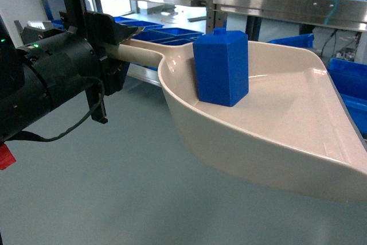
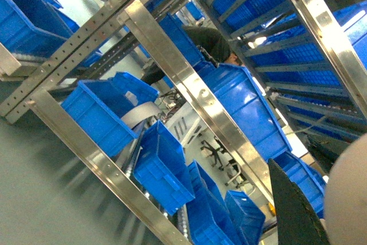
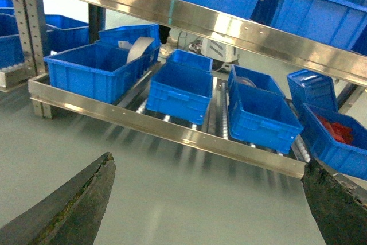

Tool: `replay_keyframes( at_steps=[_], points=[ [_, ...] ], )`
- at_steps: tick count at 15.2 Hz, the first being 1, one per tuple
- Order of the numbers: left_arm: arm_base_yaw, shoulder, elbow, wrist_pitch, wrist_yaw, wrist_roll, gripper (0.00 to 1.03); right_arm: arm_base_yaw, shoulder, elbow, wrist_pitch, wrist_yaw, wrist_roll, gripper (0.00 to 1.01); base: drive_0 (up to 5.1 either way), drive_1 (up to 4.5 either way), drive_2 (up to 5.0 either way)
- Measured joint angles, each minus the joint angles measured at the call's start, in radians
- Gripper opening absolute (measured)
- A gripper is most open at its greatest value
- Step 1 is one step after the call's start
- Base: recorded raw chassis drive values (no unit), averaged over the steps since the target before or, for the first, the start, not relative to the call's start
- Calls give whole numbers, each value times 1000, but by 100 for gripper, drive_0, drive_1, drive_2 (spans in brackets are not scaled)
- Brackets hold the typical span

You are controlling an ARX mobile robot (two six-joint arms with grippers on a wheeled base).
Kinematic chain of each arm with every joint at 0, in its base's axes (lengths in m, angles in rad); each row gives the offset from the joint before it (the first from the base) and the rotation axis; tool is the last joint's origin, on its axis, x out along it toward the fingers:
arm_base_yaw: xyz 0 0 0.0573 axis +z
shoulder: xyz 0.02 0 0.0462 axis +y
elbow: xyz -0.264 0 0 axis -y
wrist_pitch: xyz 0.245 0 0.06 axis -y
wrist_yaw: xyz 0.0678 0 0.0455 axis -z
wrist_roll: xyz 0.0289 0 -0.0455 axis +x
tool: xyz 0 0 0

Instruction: Place part in tray to right shelf

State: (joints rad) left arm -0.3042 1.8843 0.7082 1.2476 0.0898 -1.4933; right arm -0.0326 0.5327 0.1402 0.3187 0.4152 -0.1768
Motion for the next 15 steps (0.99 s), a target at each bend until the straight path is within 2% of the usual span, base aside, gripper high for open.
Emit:
replay_keyframes(
  at_steps=[15],
  points=[
    [0, 0, 0, 0, -1, 0, 12, 0, 0, 0, 0, 0, 0, 98, -158, -158, -158]
  ],
)
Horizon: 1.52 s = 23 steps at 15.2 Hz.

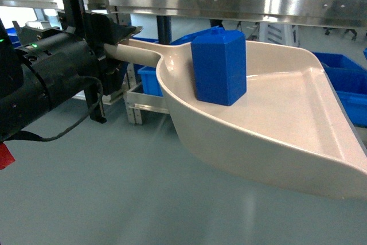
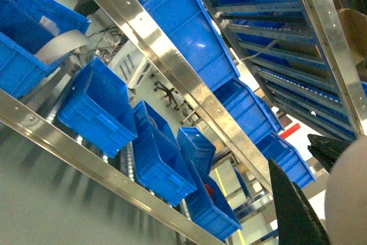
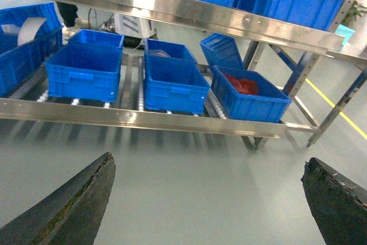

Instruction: Place part in tray to right shelf

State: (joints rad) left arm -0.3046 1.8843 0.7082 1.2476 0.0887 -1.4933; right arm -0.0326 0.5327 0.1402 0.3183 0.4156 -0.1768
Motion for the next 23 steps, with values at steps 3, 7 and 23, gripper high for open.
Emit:
replay_keyframes(
  at_steps=[3, 7, 23],
  points=[
    [0, 0, 0, 0, 1, 0, 12, 0, 0, 0, 0, 0, 0, 98, -155, -155, -155],
    [1, 0, 0, 0, -1, 0, 12, 0, 0, 0, 0, 0, 0, 98, -162, -162, -162],
    [0, 0, 0, 0, 1, 0, 12, 0, -5, 0, 0, 3, 0, 98, -48, -48, -48]
  ],
)
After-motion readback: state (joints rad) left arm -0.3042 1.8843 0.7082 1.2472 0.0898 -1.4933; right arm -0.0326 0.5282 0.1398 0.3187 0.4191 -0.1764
